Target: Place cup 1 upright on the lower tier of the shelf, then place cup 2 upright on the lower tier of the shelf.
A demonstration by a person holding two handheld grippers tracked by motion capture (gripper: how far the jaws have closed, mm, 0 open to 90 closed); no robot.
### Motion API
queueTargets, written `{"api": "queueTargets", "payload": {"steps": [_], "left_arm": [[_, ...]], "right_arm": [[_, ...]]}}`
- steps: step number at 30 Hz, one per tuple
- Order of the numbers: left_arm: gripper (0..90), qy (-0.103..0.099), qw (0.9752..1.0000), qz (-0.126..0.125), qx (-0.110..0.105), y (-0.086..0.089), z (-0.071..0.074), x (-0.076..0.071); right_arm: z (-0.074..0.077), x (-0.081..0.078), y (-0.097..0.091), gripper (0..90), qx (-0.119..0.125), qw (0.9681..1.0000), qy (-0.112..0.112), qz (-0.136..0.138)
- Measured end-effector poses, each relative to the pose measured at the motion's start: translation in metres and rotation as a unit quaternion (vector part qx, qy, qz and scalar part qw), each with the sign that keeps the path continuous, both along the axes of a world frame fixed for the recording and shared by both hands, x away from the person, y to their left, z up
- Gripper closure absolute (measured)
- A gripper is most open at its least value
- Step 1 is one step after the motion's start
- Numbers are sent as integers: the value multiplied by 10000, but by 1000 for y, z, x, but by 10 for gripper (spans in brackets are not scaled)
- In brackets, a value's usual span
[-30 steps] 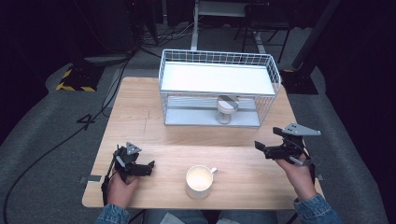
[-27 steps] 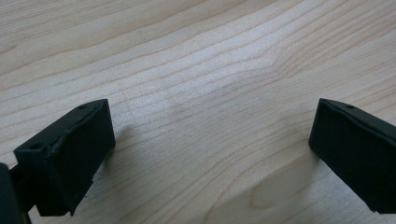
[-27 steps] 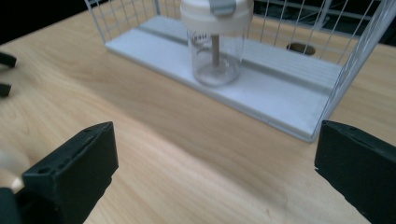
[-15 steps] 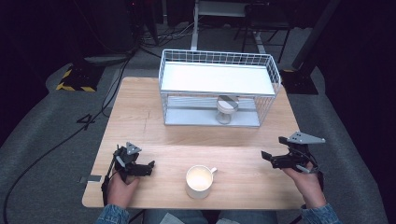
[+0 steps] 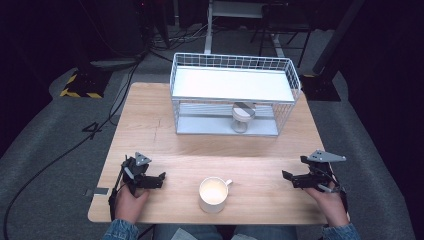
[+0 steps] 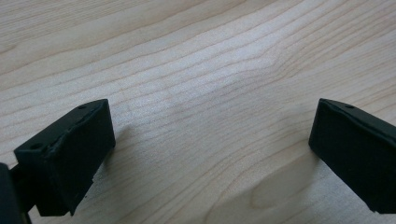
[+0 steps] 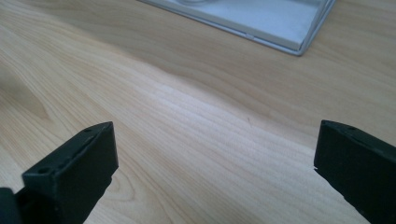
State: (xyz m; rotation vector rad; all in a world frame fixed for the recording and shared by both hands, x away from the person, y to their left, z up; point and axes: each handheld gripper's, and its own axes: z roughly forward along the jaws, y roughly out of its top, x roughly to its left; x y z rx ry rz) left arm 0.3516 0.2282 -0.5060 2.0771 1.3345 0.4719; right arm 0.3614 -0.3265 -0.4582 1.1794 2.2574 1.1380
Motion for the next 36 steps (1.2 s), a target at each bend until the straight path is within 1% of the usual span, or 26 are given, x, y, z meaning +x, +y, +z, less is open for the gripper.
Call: {"api": "queueTargets", "payload": {"steps": [3,4,5,6,7,8,9,12,13,15,16,20,24,28,29,36], "left_arm": [[8,2,10000,0,-1,0,0,0],[8,1,10000,1,0,0,0,0],[8,1,10000,0,0,0,0,0],[8,0,10000,1,0,0,0,0],[8,1,10000,-2,0,0,0,0],[8,2,10000,0,-1,0,0,0],[8,0,10000,1,-1,0,0,0],[8,1,10000,-1,-3,0,0,0],[8,2,10000,-2,-1,0,0,0],[8,4,10000,3,-3,0,0,0],[8,-3,10000,6,-11,0,0,0],[7,9,10000,-4,-2,1,0,-1],[7,11,10000,-22,2,1,0,-1],[6,-3,9999,-109,-10,2,0,-2],[6,-10,9999,-155,36,3,0,-2],[6,-12,9999,-147,24,3,0,-2]], "right_arm": [[-11,-1,-4,1,-101,9998,150,-91],[-11,-1,-4,1,-101,9998,150,-91],[-17,-1,-6,1,-137,9996,211,-151],[-17,-1,-6,1,-137,9996,211,-151],[-24,-2,-6,1,-237,9992,254,-220],[-24,-2,-6,1,-237,9992,254,-220],[-30,-1,-6,1,-339,9987,309,-241],[-38,0,-3,1,-468,9978,406,-225],[-38,0,-3,1,-468,9978,406,-225],[-44,1,1,0,-651,9966,458,-225],[-46,1,1,0,-668,9967,406,-208],[-48,3,3,0,-578,9974,318,-274],[-48,2,3,0,-586,9974,316,-271],[-48,2,3,0,-586,9974,317,-272],[-48,2,3,0,-585,9974,316,-275],[-48,2,3,0,-585,9974,318,-281]]}}
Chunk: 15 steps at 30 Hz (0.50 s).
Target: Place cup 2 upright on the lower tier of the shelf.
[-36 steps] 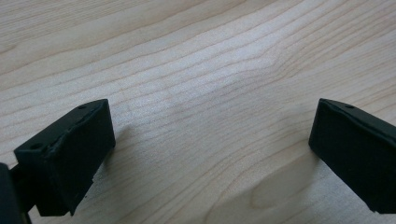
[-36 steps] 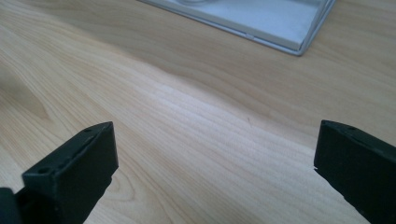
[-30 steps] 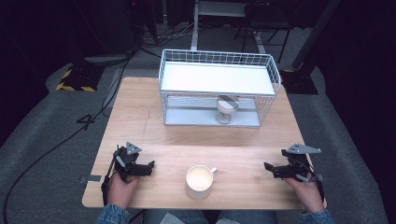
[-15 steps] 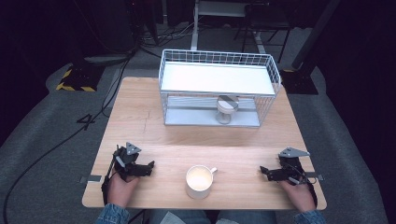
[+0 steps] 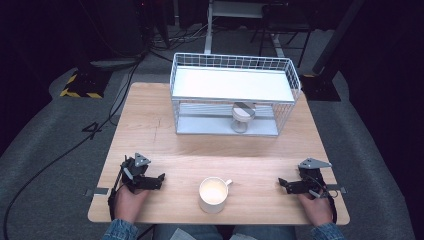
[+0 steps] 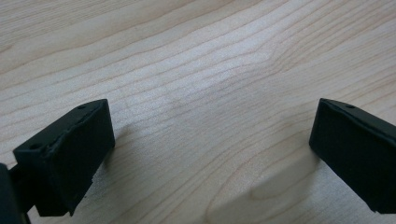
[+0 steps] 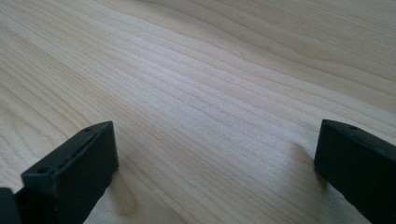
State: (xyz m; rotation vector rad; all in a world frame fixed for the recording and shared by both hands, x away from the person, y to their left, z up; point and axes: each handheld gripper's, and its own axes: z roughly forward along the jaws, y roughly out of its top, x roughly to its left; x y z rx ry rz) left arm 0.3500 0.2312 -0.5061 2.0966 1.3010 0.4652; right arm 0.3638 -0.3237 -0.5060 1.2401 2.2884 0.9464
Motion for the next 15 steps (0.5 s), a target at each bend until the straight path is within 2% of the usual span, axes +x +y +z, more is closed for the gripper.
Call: {"api": "queueTargets", "payload": {"steps": [15], "left_arm": [[2,1,10000,56,18,0,0,-1]], "right_arm": [[0,0,1,0,14,10000,-2,-77]]}}
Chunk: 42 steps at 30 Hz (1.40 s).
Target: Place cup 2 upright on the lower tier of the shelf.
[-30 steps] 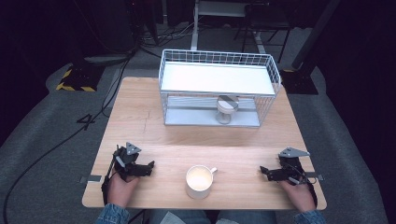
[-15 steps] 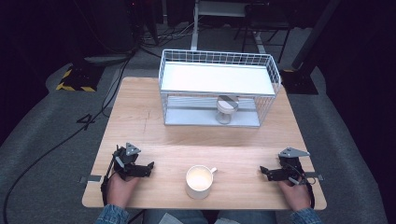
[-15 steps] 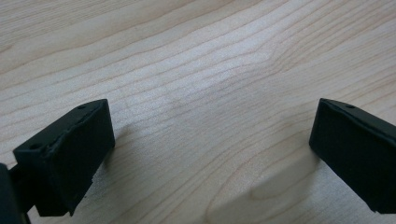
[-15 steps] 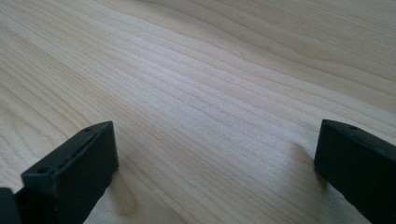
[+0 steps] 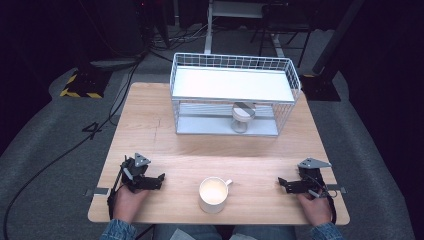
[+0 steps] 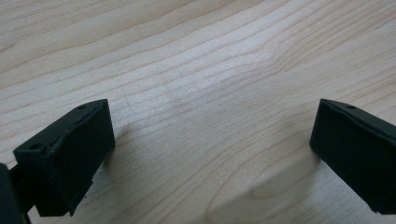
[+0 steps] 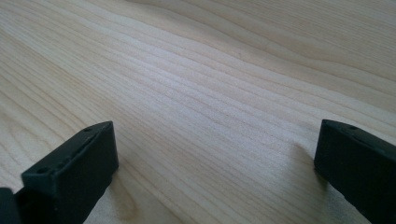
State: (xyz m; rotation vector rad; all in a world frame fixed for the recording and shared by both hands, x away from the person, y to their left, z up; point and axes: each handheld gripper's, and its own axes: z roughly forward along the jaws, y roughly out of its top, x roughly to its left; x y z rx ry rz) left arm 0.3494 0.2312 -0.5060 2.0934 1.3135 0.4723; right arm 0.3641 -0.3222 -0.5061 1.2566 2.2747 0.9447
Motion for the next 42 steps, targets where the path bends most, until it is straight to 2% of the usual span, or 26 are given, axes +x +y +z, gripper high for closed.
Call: {"api": "queueTargets", "payload": {"steps": [5,11,15,17,18,19,20,22,28,31,34,41,42], "left_arm": [[0,53,9999,116,-50,1,3,-3],[0,-261,9991,31,-319,-2,14,-15],[0,-429,9976,-57,-546,-6,23,-24],[0,-505,9963,-111,-686,-8,27,-27],[0,-583,9943,-164,-882,-10,31,-30],[1,-583,9943,-164,-882,-10,31,-30],[1,-594,9928,-176,-1022,-11,33,-32],[0,-621,9909,-235,-1172,-14,36,-35],[1,-813,9884,-433,-1208,-28,46,-48],[1,-919,9860,-559,-1275,-36,52,-56],[1,-955,9817,-754,-1462,-46,55,-62],[1,-1030,9760,-1089,-1578,-67,63,-74],[1,-1037,9759,-1123,-1560,-69,63,-75]], "right_arm": [[0,0,0,0,-4,10000,-3,-14],[0,0,0,0,-3,10000,-3,-14],[0,0,0,0,-7,10000,-3,-13],[0,0,0,0,-6,10000,-3,-13],[0,0,0,0,-5,10000,0,-15],[0,0,0,0,-5,10000,0,-15],[0,0,0,0,-7,10000,-3,-13],[0,0,0,0,-6,10000,-3,-14],[0,0,0,0,-7,10000,-2,-14],[0,0,0,0,-7,10000,-2,-13],[0,0,0,0,-7,10000,-2,-14],[0,0,0,0,-8,10000,-4,-12],[0,0,0,0,-4,10000,-2,-13]]}}
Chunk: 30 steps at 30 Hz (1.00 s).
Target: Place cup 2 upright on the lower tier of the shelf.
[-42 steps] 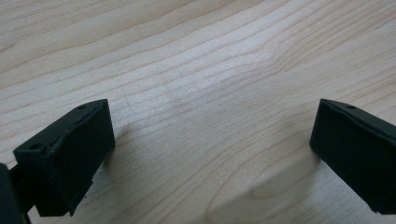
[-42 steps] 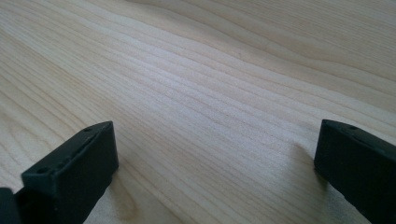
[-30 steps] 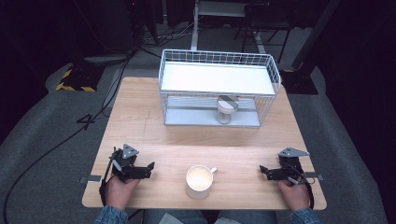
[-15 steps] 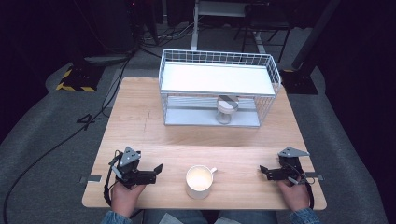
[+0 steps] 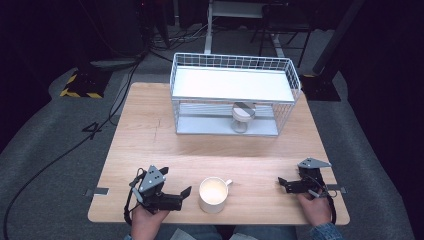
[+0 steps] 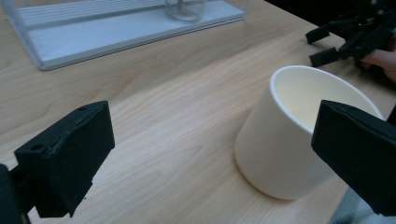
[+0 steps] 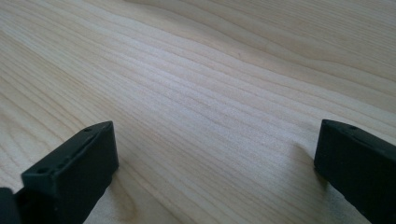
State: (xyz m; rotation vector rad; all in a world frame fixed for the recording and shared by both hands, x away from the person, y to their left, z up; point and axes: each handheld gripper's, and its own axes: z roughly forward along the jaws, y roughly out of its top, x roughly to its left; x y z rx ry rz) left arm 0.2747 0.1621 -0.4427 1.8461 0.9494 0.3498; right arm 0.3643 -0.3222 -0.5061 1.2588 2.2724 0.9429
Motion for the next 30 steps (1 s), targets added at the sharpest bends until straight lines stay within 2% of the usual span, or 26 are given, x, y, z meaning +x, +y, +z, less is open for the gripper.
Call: {"api": "queueTargets", "payload": {"steps": [2,4,9,14,18,21,23,24,25,27,29,30], "left_arm": [[1,-83,9997,-203,-75,-7,-1,-2],[0,-35,9991,-374,-196,-11,-2,-1],[0,-69,9986,-469,-221,-19,-2,-3],[0,-65,9974,-669,-279,-31,-3,-5],[0,-178,9962,-774,-354,-42,-8,-6],[0,-90,9952,-875,-421,-48,-13,-5],[0,-111,9948,-930,-409,-50,-14,-4],[0,-116,9945,-932,-454,-52,-15,-5],[0,-125,9933,-1009,-555,-56,-17,-6],[0,-110,9927,-1077,-527,-59,-18,-7],[0,-140,9928,-1116,-406,-64,-21,-8],[0,-167,9932,-1119,-276,-67,-22,-7]], "right_arm": [[0,0,0,0,-4,10000,-1,0],[0,0,0,0,-5,10000,-2,-3],[0,0,0,0,-7,10000,-5,-4],[0,0,0,0,-3,10000,-2,-6],[0,0,0,0,-3,10000,-1,-6],[0,0,0,0,-4,10000,-3,-6],[0,0,0,0,-2,10000,-2,-7],[0,0,0,0,-3,10000,-6,-6],[0,0,0,0,-7,10000,-3,-6],[0,0,0,0,-3,10000,-3,-6],[0,0,0,0,-2,10000,-3,-6],[0,0,0,0,-3,10000,-3,-5]]}}
